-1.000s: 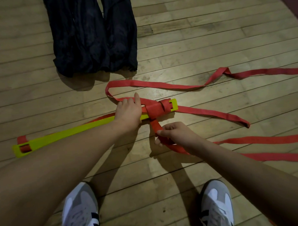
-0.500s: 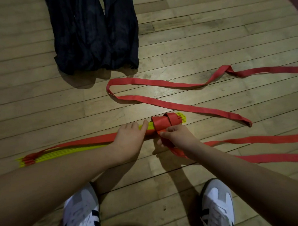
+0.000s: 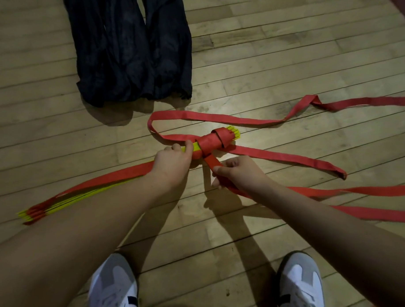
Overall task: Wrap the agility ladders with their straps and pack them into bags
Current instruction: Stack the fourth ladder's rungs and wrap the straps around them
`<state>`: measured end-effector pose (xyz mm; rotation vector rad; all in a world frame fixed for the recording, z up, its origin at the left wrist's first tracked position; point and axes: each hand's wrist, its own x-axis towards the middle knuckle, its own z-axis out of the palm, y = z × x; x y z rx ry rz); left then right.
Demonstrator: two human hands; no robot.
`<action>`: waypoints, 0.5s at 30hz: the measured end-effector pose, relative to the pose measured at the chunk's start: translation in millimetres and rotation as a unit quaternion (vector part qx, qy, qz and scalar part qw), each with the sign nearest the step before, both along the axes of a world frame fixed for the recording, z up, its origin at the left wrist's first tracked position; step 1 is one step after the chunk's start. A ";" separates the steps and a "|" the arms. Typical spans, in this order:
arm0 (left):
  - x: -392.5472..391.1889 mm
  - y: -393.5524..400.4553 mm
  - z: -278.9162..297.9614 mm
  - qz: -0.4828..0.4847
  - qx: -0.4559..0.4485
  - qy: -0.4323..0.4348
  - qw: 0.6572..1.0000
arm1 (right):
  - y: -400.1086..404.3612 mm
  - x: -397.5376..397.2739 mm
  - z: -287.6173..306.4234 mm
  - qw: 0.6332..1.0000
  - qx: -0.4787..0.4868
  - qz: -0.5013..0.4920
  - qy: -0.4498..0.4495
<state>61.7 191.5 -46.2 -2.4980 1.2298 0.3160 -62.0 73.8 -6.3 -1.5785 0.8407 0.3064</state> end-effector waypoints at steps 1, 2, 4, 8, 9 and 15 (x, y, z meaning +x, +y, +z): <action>-1.2 2.8 -1.6 -0.027 0.004 -0.023 0.999 | -0.2 0.0 0.0 1.000 0.006 0.000 -0.004; -2.8 5.8 -4.4 -0.056 0.001 -0.043 0.998 | -0.8 0.8 -1.4 1.000 0.014 -0.005 -0.008; -9.9 14.7 -11.4 -0.093 -0.005 -0.069 0.993 | 1.4 1.3 -4.6 1.000 0.021 -0.014 -0.011; -35.4 29.9 -28.1 -0.102 -0.051 -0.011 0.993 | 8.3 -2.8 -14.5 0.998 0.041 -0.051 0.003; -39.0 31.3 -28.8 -0.095 -0.074 0.009 0.993 | 9.2 -4.9 -15.6 0.998 0.045 -0.053 0.006; -31.0 18.3 -4.8 -0.030 -0.077 0.039 0.996 | 9.4 -16.1 -13.2 0.999 0.036 -0.004 0.030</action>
